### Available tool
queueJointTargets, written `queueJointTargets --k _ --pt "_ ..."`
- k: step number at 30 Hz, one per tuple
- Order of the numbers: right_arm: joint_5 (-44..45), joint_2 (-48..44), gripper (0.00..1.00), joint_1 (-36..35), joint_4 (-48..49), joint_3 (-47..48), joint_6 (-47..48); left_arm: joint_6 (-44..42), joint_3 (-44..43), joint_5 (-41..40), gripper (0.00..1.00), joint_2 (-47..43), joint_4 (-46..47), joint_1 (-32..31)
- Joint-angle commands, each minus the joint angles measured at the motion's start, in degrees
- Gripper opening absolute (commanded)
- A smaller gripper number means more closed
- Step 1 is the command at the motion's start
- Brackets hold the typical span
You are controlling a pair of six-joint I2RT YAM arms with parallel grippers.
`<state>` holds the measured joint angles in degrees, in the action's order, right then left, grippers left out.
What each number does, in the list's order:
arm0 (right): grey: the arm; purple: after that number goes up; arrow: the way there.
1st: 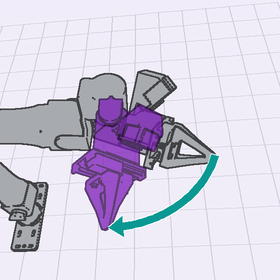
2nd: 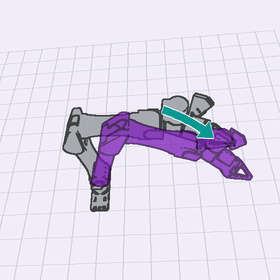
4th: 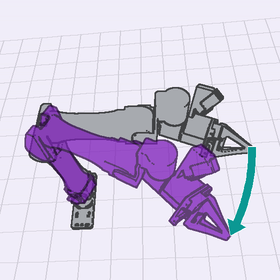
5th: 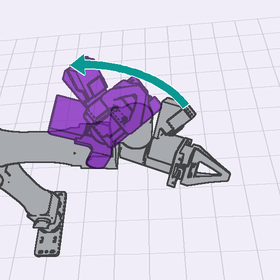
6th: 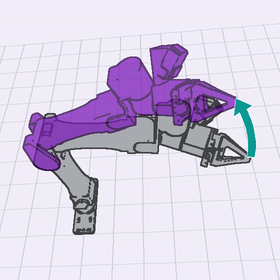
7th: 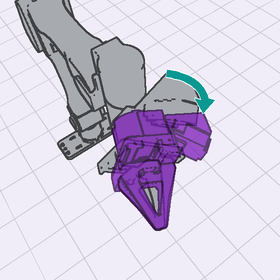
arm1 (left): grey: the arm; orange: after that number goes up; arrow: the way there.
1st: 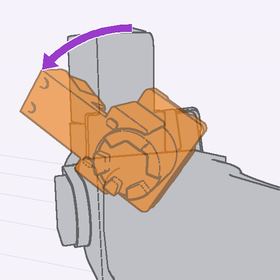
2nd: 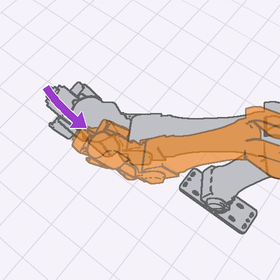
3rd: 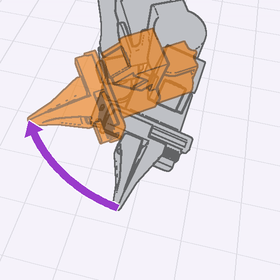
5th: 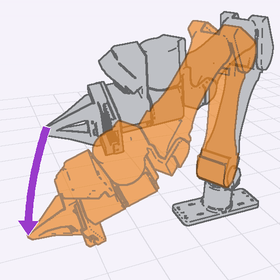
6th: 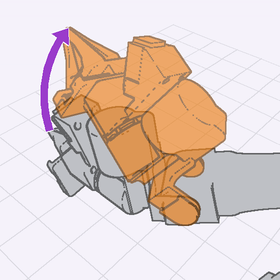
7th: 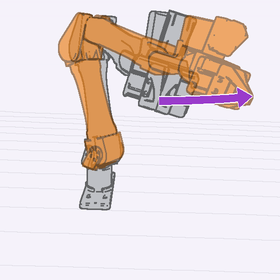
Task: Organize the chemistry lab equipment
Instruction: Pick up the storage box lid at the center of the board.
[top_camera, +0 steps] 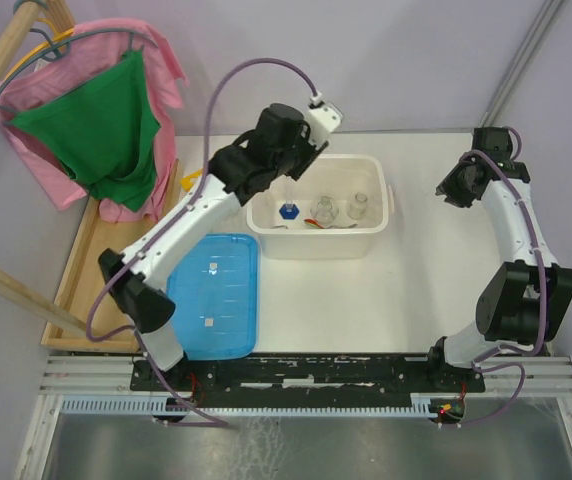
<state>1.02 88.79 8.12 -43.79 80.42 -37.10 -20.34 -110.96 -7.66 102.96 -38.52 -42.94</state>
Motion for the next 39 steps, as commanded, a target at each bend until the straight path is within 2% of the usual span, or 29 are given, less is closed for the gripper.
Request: queueJointTargets --k 1,5,7,11,14,17,20,24,28,29,32,39 --pt "0.48 0.78 0.37 -0.51 2.20 2.37 1.32 14.60 1.26 -18.58 0.44 -11.16 -1.71 0.09" --pt "0.39 1.10 0.37 -0.76 1.81 3.51 1.76 27.67 11.48 -28.68 0.44 -20.94 -5.98 0.14" --pt "0.47 0.80 0.37 -0.86 1.57 3.80 1.86 38.27 15.25 -32.00 0.43 -25.76 -11.77 0.09" --pt "0.39 -0.22 0.36 -0.96 1.75 3.65 1.65 62.70 26.39 -30.82 0.38 -37.69 -22.54 0.20" --pt "0.02 -1.29 0.36 -1.11 2.00 3.04 1.32 71.04 33.87 -29.23 0.38 -44.51 -28.21 0.20" --pt "-0.48 -2.14 0.36 -1.39 2.25 2.23 0.89 72.82 39.15 -25.81 0.37 -46.12 -32.38 0.09" --pt "-0.96 -3.38 0.36 -1.82 2.99 0.71 0.21 74.57 45.07 -19.74 0.37 -47.14 -32.48 -1.49" --pt "-1.02 -5.12 0.36 -2.17 4.11 -1.64 -0.23 81.89 53.47 -18.17 0.37 -49.04 -31.17 -10.17" --pt "-0.51 -7.78 0.36 -2.32 4.69 -4.88 -0.13 91.52 58.87 -20.04 0.39 -49.03 -27.94 -18.76" --pt "-0.49 -8.41 0.36 -2.31 4.86 -5.74 -0.16 91.32 59.58 -20.30 0.39 -48.51 -26.24 -20.00" --pt "-0.45 -9.87 0.35 -2.27 5.29 -7.98 -0.07 93.27 59.52 -23.47 0.41 -44.82 -29.11 -20.33" --pt "-0.66 -10.44 0.35 -2.49 5.78 -8.95 0.27 94.19 59.81 -29.38 0.42 -38.81 -21.58 -20.26"
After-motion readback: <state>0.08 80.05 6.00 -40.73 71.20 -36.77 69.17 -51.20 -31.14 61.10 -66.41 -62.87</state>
